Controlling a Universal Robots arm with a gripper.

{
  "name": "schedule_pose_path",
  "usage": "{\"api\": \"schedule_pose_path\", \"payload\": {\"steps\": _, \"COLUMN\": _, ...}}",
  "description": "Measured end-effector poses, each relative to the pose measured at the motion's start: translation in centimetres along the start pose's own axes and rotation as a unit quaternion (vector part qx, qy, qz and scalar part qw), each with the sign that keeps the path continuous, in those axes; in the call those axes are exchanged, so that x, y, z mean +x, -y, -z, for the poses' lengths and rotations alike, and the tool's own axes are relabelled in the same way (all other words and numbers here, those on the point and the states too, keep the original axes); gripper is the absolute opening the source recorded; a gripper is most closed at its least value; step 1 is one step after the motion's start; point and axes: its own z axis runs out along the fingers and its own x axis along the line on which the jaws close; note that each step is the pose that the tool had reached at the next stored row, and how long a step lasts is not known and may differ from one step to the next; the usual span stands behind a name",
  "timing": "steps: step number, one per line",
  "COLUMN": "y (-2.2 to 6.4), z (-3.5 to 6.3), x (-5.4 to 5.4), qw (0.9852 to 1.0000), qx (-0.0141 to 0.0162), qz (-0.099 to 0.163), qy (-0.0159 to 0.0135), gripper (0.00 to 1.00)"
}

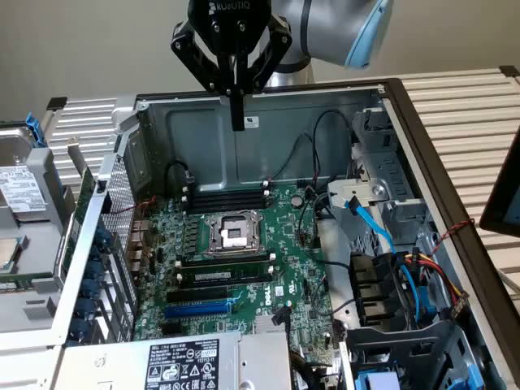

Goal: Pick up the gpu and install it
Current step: 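Reach for the gpu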

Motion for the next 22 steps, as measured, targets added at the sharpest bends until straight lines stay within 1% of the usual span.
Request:
{"api": "schedule_pose_path", "payload": {"steps": 14, "y": 0.01, "z": 0.01, "x": 0.1, "qw": 1.0, "qx": 0.0, "qz": 0.0, "qy": 0.0, "gripper": 0.11}}
{"api": "schedule_pose_path", "payload": {"steps": 16, "y": 0.04, "z": 0.03, "x": 0.7, "qw": 1.0, "qx": 0.0001, "qz": 0.0, "qy": 0.0002, "gripper": 0.11}}
{"api": "schedule_pose_path", "payload": {"steps": 22, "y": 0.12, "z": 0.07, "x": 3.0, "qw": 1.0, "qx": 0.0, "qz": 0.0, "qy": 0.0004, "gripper": 0.11}}
